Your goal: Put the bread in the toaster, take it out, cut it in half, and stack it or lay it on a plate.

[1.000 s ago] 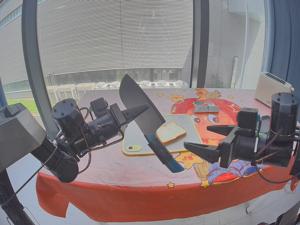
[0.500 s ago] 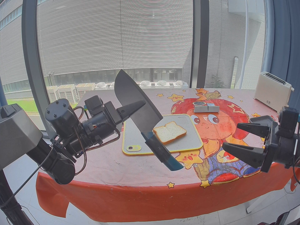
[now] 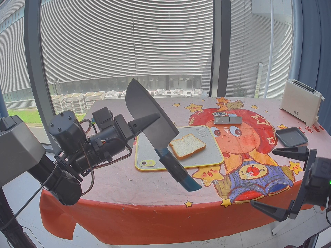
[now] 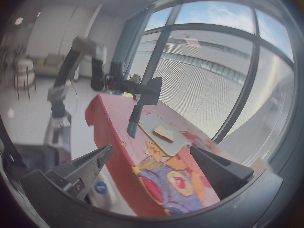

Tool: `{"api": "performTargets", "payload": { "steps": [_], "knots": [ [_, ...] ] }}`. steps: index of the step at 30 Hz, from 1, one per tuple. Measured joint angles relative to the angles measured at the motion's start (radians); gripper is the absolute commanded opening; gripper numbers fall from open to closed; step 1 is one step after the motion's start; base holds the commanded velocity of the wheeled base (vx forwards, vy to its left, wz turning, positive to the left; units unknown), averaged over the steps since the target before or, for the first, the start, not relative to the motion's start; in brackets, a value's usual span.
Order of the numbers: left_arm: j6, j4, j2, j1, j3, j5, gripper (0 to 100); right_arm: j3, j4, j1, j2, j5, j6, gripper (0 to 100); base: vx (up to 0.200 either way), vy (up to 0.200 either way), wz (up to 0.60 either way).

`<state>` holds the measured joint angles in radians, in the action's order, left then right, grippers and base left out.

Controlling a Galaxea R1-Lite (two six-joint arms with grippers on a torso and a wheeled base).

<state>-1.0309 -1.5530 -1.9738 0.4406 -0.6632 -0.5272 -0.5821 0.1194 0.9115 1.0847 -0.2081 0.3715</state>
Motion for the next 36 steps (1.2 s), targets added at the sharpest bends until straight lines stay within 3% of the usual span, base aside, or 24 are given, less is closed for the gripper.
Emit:
{"api": "performTargets", "payload": {
  "steps": [4,6,9,11,19,21,25,26,29,31,36],
  "knots": [
    [0.001,0.0,0.0,-0.001,0.0,0.0,0,0.009,-0.006,0.067,-0.005,-0.154,0.197,100,0.0,0.0,0.0],
    [0.001,0.0,0.001,-0.002,-0.002,0.0,0,0.025,0.021,0.093,-0.007,-0.257,0.279,100,0.0,0.0,0.0],
    [0.002,0.0,0.001,-0.004,-0.003,0.0,0,0.078,0.126,0.138,-0.006,-0.4,0.365,100,0.0,0.0,0.0],
    [0.002,0.0,0.001,-0.004,-0.004,0.0,0,0.124,0.222,0.165,-0.002,-0.45,0.394,100,0.0,0.0,0.0],
    [0.002,0.0,0.003,-0.004,-0.013,0.006,0,0.299,0.676,0.261,0.102,-0.545,0.474,100,0.0,0.0,0.0],
    [0.001,0.0,0.003,-0.004,-0.021,0.023,0,0.334,0.787,0.276,0.142,-0.573,0.532,100,0.0,0.0,0.0],
    [-0.002,0.024,0.004,-0.001,-0.053,0.078,0,0.39,0.927,0.293,0.206,-0.615,0.738,100,0.0,0.0,0.0],
    [-0.002,0.042,0.004,0.0,-0.065,0.097,0,0.402,0.949,0.295,0.221,-0.626,0.799,100,0.0,0.0,0.0],
    [-0.005,0.141,0.006,0.008,-0.116,0.176,0,0.42,0.999,0.299,0.254,-0.654,0.91,100,0.0,0.0,0.0],
    [-0.006,0.211,0.01,0.013,-0.155,0.231,0,0.422,1.025,0.299,0.277,-0.674,0.941,100,0.0,0.0,0.0],
    [-0.009,0.31,0.023,0.044,-0.237,0.329,0,0.395,1.145,0.301,0.361,-0.719,0.957,100,0.0,0.0,0.0]
  ]
}}
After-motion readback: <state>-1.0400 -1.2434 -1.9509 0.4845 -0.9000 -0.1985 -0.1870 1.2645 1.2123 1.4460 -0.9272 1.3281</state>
